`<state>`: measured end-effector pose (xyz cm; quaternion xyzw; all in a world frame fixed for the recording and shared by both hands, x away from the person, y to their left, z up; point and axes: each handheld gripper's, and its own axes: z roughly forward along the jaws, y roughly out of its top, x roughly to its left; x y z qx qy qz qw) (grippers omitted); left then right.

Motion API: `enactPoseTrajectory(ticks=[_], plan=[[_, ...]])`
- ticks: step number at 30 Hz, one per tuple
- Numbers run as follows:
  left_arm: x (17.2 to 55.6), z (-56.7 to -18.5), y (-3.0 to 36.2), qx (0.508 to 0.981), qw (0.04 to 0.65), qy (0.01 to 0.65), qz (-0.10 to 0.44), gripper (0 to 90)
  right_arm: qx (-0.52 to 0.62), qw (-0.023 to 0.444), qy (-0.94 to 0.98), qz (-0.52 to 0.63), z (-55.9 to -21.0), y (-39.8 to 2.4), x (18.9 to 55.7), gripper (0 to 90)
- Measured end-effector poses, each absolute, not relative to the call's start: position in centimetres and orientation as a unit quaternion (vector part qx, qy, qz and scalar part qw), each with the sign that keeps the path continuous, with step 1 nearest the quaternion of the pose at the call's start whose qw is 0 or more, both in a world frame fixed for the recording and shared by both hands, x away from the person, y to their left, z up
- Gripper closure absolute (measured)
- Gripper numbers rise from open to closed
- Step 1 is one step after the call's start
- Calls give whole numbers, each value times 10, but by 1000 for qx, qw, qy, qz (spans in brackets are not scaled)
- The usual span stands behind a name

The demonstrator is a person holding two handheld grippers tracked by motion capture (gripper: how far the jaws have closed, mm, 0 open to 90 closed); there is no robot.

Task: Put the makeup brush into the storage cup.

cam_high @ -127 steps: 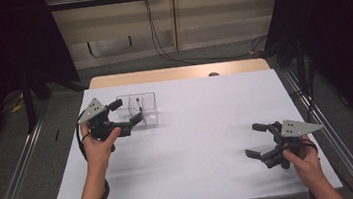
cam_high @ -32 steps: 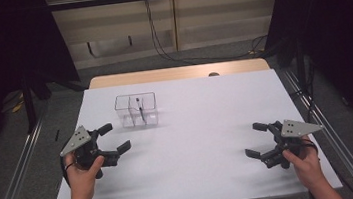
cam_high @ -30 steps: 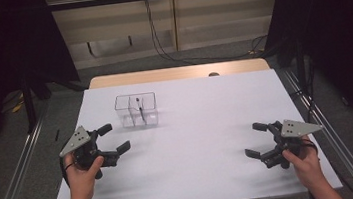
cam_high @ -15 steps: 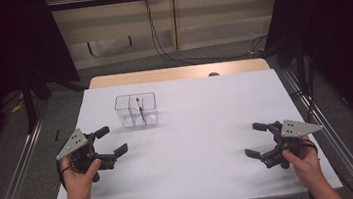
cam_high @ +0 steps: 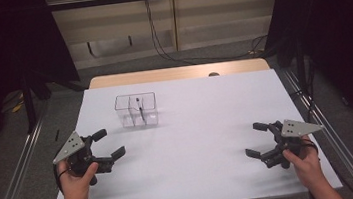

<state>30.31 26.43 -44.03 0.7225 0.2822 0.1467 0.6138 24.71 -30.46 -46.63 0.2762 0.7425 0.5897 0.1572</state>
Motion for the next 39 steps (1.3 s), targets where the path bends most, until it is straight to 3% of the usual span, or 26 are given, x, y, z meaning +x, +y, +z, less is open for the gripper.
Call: enactPoseTrajectory(ticks=[39], plan=[[289, -445, 272, 725, 610, 278, 159, 13, 278, 166, 741, 588, -465, -311, 246, 23]])
